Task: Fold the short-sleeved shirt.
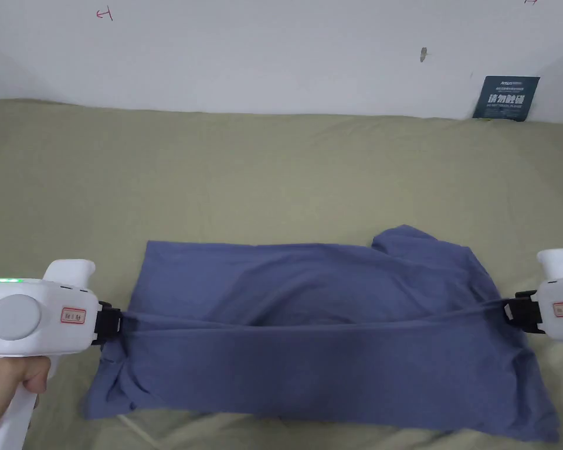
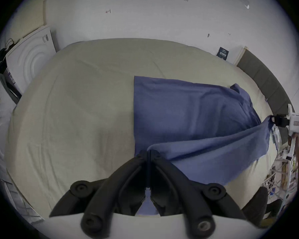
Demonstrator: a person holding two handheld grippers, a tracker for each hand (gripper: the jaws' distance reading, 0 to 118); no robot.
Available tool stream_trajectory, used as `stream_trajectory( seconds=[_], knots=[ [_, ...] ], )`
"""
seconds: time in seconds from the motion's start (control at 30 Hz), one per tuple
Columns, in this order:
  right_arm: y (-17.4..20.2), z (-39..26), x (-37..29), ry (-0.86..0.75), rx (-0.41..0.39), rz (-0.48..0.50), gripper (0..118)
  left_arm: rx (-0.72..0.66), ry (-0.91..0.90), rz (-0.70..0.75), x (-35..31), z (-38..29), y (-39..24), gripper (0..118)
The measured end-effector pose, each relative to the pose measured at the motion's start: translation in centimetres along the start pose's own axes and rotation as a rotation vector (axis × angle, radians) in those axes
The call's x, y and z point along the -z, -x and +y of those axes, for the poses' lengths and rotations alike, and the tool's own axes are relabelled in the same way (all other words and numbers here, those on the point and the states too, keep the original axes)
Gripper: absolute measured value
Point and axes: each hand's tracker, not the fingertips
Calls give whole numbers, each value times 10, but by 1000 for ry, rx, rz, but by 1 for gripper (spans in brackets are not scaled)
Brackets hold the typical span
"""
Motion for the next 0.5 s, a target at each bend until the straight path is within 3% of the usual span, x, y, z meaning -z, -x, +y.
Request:
stream_trajectory(
  seconds=[0.13, 0.17, 0.2, 0.23, 0.27, 0.37, 0.43, 0.47, 0.5],
  knots=[
    [-3, -2, 28, 64, 33, 24, 9, -17, 17, -13, 26, 4, 3, 2],
    [-6, -7, 31, 62, 57, 26, 17, -19, 12, -4, 28, 1, 2, 7],
    [-7, -10, 31, 68, 71, 25, 58, -20, 11, 3, 28, -2, 3, 43],
    [-9, -18, 28, 74, 86, 26, 93, -30, 23, 9, 27, -7, 4, 89],
    [-10, -25, 20, 53, 100, 45, 112, -47, -3, 8, 20, -12, 6, 114],
    [-12, -47, -2, 34, 119, 48, 113, -41, -25, 20, -6, -29, 2, 116],
    [-8, -65, -23, -16, 127, -8, 113, -41, -94, 51, -28, -44, 1, 110],
    [-8, -74, -33, -38, 125, -6, 111, -46, -116, 74, -37, -51, -2, 100],
    [-7, -85, -45, -88, 135, -8, 91, -58, -141, 90, -47, -60, -5, 76]
  ],
)
